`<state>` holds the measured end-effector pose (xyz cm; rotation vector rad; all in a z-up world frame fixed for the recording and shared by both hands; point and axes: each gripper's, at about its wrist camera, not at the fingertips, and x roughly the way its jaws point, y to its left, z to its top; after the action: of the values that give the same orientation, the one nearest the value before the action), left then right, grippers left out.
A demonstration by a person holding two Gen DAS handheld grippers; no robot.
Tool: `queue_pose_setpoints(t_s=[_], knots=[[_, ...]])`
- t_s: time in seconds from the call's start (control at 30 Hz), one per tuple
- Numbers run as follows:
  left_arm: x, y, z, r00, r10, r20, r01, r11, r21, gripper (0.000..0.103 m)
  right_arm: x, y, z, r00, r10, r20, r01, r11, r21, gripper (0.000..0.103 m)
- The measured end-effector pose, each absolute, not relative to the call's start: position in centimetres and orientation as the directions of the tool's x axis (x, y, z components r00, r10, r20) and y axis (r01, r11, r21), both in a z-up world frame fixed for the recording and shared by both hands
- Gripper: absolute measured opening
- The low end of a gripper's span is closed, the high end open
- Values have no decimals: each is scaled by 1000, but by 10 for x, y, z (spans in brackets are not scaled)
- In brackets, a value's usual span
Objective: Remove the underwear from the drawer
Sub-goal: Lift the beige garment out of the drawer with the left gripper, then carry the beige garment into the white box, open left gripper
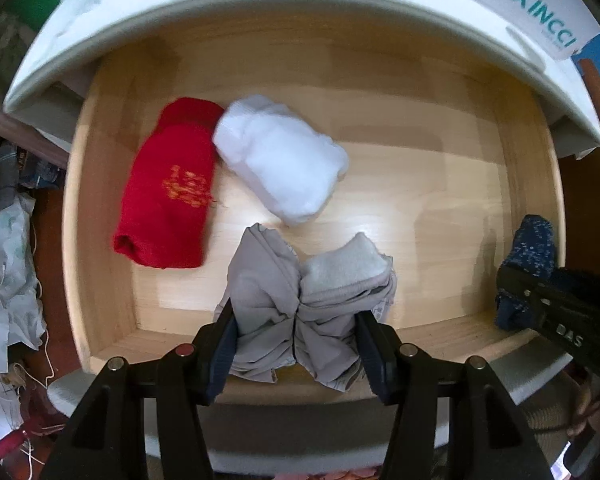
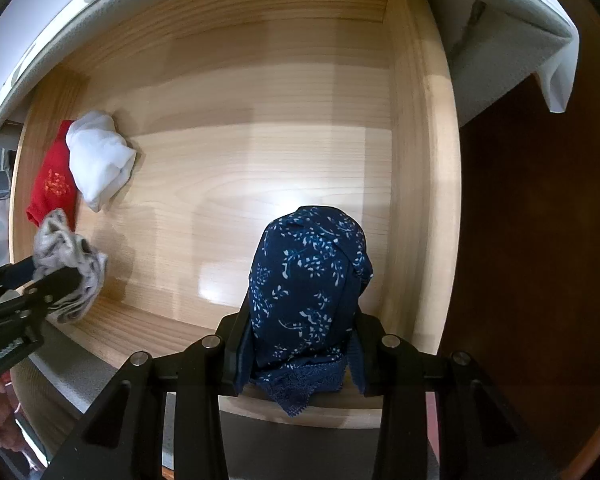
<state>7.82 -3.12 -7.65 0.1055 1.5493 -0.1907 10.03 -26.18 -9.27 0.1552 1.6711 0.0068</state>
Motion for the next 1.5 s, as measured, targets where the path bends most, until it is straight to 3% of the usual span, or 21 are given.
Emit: queue_pose_setpoints(t_s=[0.87, 1.3, 1.5], knots=[[57, 12, 59, 349, -53, -936, 218, 976, 26, 56, 101, -245, -96, -106, 71, -992, 77, 995, 63, 36], [85, 46, 198, 612, -77, -787, 170, 985, 35, 56, 97, -243, -97, -97, 70, -993, 70, 996, 64, 36], [120, 34, 227, 684, -104, -722, 206, 977, 55, 56, 94, -244, -95, -91, 75, -993, 74, 995, 69, 36]])
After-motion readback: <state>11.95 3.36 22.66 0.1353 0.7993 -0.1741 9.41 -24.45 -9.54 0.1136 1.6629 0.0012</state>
